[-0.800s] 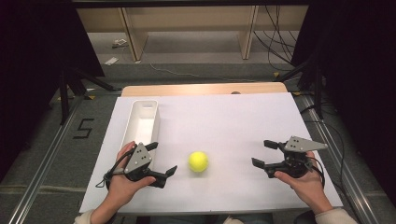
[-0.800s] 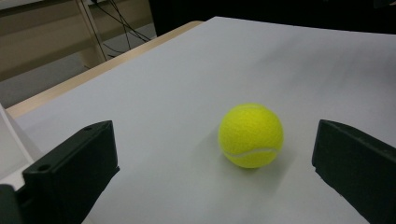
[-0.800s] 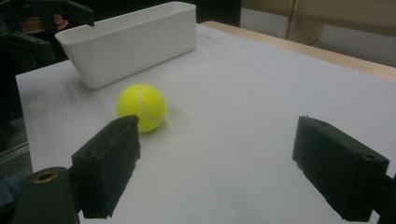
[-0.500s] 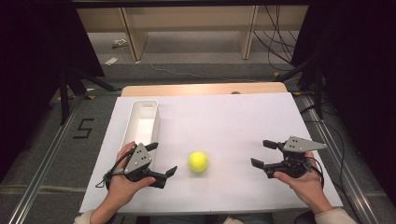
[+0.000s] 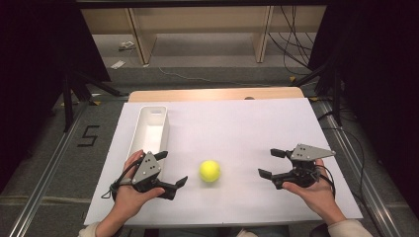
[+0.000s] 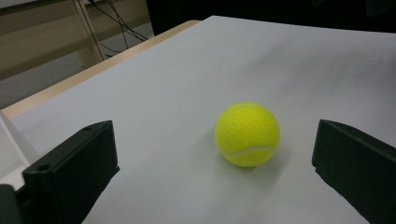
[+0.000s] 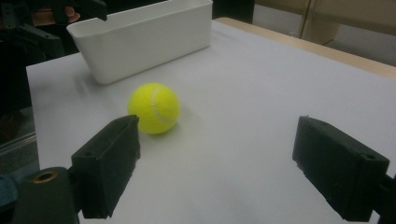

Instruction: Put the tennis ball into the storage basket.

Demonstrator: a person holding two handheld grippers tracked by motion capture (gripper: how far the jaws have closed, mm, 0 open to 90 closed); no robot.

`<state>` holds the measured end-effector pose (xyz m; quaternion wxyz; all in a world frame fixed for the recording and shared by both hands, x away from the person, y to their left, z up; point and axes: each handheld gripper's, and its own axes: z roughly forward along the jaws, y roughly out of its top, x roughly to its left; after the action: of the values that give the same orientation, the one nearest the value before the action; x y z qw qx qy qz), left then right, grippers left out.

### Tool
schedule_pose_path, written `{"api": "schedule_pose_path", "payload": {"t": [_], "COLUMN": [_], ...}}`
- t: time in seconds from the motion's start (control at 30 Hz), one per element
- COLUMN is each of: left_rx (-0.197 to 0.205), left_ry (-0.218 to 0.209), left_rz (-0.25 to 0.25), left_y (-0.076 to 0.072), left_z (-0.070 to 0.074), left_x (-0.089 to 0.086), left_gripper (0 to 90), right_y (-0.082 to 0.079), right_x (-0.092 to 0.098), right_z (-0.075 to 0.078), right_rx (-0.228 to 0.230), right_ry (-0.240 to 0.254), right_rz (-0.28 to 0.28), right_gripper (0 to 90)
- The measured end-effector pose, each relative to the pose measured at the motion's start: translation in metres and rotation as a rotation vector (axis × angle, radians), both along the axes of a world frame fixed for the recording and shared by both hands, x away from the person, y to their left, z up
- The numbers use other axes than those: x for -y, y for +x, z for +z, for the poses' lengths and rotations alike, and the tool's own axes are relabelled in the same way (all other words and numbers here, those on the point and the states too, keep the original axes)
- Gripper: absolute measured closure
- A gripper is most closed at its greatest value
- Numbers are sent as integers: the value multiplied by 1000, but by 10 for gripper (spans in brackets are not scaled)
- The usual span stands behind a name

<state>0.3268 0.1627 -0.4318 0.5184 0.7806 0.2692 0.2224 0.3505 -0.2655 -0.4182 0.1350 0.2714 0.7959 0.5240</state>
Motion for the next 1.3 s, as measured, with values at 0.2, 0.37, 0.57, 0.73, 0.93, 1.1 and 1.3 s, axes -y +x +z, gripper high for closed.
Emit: {"api": "schedule_pose_path", "payload": {"t": [0.2, 0.37, 0.57, 0.73, 0.93, 1.1, 1.3], "left_rx": [-3, -3, -1, -3, -2, -1, -2], "left_ry": [-2, 1, 4, 2, 4, 5, 3], "left_rz": [-1, 0, -1, -1, -3, -3, -3], "left_y": [0, 0, 0, 0, 0, 0, 0], "left_z": [0, 0, 0, 0, 0, 0, 0], "left_x": [0, 0, 0, 1, 1, 1, 1], "left_gripper": [0, 0, 0, 0, 0, 0, 0], "right_y": [1, 2, 3, 4, 6, 8, 10], "right_x": [-6, -6, -8, -12, -16, -21, -28], "right_z": [-1, -1, -2, -2, -2, -2, -3], "right_rx": [-2, -2, -10, -7, -8, -4, -7], "right_ry": [1, 7, 6, 3, 1, -2, -6], "right_rz": [16, 16, 20, 24, 37, 46, 58], "right_gripper": [156, 156, 156, 157, 157, 156, 156]}}
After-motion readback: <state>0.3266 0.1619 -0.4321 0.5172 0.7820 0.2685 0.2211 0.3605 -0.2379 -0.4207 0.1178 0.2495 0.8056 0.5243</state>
